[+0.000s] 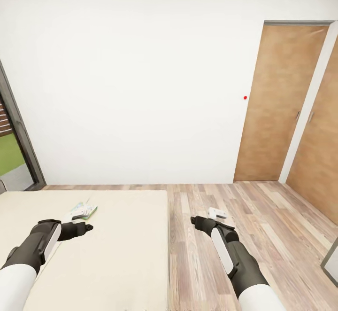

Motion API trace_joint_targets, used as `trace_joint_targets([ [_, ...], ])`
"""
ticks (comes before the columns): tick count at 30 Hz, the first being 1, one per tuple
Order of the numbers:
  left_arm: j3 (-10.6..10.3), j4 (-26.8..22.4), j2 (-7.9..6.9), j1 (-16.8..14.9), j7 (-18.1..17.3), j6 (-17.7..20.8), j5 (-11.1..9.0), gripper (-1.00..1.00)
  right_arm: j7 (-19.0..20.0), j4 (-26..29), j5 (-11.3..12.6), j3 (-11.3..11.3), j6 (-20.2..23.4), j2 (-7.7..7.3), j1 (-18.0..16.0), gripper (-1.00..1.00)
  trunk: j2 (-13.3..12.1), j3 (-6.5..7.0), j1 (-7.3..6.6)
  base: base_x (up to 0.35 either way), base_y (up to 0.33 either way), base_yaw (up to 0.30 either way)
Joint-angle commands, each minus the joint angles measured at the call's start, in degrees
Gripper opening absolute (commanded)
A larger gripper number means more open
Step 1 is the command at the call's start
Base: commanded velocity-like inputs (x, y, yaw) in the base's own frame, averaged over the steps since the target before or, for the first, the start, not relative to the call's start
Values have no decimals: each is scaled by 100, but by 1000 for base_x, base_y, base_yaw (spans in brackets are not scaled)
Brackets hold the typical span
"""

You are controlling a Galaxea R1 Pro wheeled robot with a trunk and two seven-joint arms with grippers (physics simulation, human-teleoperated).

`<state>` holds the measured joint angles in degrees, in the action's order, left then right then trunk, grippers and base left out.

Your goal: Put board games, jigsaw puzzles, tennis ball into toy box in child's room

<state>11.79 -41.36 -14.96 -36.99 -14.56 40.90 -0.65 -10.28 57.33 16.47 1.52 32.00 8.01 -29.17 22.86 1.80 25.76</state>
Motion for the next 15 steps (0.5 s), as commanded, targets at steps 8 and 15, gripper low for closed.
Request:
trace_joint_targets([
  [8,16,-4,2,-2,-20,32,-7,100,-66,6,59,23,54,0,-1,100,5,-78,2,0,0,0],
  [15,118,-206,0,5,-112,66,-13,100,-70,9,58,31,181,7,-9,100,5,-144,2,0,0,0],
])
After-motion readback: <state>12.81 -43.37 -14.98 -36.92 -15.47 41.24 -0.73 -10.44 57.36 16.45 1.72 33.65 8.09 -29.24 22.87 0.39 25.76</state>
